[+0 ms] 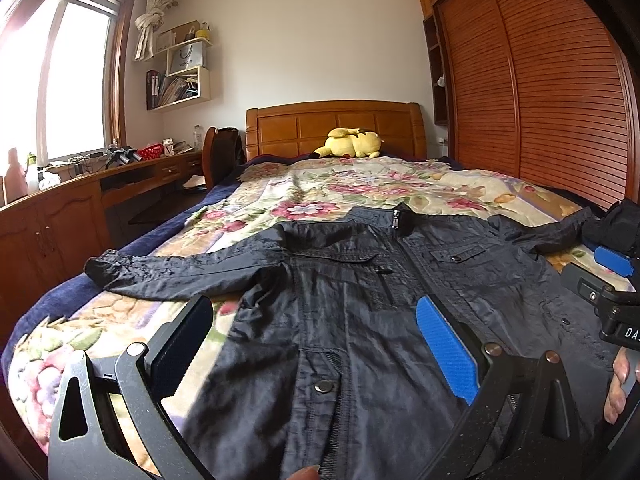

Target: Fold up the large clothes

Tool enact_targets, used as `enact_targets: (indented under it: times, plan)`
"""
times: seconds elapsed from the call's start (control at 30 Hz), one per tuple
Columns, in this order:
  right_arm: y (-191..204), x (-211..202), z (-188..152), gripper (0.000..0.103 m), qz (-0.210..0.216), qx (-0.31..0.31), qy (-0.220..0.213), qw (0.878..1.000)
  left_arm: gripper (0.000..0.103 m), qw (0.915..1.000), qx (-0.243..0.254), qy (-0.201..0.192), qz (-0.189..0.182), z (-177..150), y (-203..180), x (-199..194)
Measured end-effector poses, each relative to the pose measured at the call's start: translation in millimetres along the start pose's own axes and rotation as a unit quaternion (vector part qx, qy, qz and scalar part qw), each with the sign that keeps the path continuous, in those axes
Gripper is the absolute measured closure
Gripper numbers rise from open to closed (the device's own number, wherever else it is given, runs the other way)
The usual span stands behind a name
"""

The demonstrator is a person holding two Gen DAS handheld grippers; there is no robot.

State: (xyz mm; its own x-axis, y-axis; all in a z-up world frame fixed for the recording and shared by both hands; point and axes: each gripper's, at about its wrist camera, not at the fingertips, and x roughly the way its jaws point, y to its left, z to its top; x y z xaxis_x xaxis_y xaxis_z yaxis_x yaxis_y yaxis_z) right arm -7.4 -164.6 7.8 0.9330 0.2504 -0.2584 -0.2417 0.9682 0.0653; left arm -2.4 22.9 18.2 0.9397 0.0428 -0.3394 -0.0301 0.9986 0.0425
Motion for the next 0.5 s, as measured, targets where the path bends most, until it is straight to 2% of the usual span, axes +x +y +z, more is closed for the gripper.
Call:
enact_targets:
  times: [0.23,0.5]
  plan:
    - [5.9,4.2,5.3,0.0,0.015,-0.001,0.001,1.0,0.001,0.9999,0.002,0.01,0.002,5.6,13.4,2.6]
    - [16.5,11.3,10.3,0.0,0.031,-0.013,-0.002,0.999,0.001,0.9991,0.012,0.04,0.002,8.4,41.9,14.9]
